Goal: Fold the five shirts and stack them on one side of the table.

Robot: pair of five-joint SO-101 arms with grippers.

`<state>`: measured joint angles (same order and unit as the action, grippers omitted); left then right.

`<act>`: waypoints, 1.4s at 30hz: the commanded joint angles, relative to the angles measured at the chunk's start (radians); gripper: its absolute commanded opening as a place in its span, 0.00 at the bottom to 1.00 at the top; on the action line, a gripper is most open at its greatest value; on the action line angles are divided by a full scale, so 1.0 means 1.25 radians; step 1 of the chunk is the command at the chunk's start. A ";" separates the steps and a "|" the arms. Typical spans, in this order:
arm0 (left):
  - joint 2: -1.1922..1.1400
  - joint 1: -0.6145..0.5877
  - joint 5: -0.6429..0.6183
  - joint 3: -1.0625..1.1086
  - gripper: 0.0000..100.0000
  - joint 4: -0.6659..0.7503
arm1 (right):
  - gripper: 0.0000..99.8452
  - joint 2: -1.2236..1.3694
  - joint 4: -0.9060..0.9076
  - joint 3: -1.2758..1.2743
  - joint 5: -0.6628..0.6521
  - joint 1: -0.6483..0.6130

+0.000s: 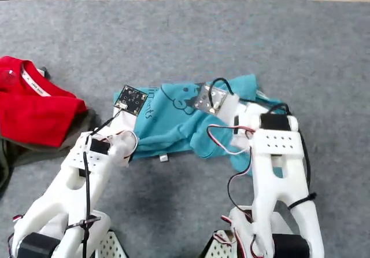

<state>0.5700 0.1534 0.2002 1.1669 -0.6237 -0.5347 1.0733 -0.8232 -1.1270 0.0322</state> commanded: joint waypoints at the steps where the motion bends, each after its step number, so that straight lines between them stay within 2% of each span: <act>1: 0.007 0.013 0.002 -0.001 0.03 0.014 | 0.13 0.006 0.000 0.047 -0.009 -0.042; 8: 0.005 0.010 0.002 0.002 0.03 0.015 | 0.13 0.006 -0.049 -0.004 -0.004 -0.092; 12: 0.006 0.009 0.002 0.021 0.03 0.064 | 0.13 0.017 -0.065 -0.039 -0.002 -0.095; 18: 0.009 0.010 0.002 0.028 0.03 0.070 | 0.13 0.109 -0.068 -0.040 -0.002 -0.092; 25: 0.009 0.008 0.002 0.028 0.03 0.070 | 0.13 0.213 -0.152 -0.041 -0.002 -0.090; 28: 0.009 0.007 0.002 0.028 0.03 0.070 | 0.07 0.238 -0.169 -0.041 -0.002 -0.087; 30: 0.009 0.007 0.002 0.028 0.03 0.070 | 0.01 0.244 -0.167 -0.035 -0.002 -0.076; 42: 0.009 0.007 0.002 0.025 0.03 0.070 | 0.01 0.242 -0.140 0.095 -0.001 0.071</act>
<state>0.5700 0.1580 0.2002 1.2052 -0.5516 -0.2325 0.8861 -0.7894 -1.1270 0.0752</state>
